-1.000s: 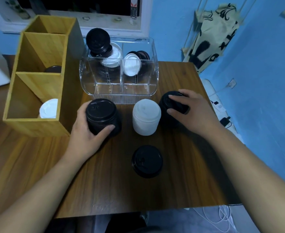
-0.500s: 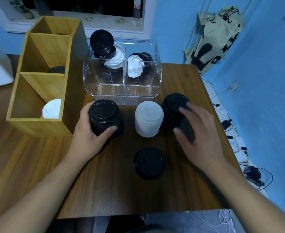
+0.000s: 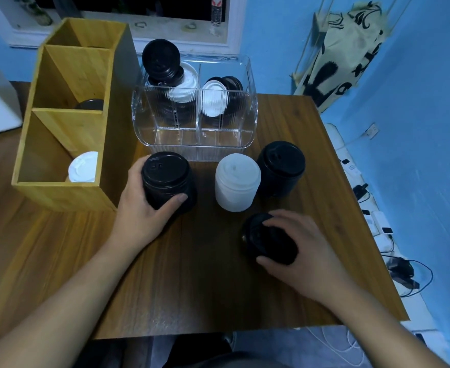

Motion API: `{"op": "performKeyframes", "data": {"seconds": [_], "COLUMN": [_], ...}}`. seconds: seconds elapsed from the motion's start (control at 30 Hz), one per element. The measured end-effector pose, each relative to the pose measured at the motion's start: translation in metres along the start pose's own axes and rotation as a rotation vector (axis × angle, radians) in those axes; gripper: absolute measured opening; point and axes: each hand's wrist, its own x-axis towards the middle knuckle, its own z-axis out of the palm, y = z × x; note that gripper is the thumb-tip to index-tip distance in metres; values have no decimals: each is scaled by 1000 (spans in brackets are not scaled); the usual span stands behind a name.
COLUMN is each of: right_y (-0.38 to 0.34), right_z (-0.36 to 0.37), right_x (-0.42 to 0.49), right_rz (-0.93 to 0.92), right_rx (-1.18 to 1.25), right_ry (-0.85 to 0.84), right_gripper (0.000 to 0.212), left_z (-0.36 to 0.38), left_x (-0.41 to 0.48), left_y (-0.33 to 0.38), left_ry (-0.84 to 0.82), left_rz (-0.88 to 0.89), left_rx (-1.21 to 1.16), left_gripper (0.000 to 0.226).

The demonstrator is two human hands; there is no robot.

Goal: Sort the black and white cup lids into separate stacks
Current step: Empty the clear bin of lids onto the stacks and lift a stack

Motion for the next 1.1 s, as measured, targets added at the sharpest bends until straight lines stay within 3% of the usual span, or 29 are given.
{"op": "performKeyframes", "data": {"seconds": [0.2,0.47,0.87,1.1], "right_y": [1,19,35,28], "right_z": [-63,-55,-28,-46], "right_x": [67,108,101,106], "right_rz": [-22,59,-97,-87], "right_rx": [20,-172,-511,-345], "right_ry": [310,129,166,149], "right_gripper": [55,56,62,65], "left_z": [0,-1,-2,-3], "left_x": [1,0,1,1], "left_y": [1,-1,0,4], "left_ry": [1,-7,-18,-31], "left_rz": [4,-9,-35,-72], "left_rx": [2,-9,-9,-13], "left_gripper": [87,90,88,90]}}
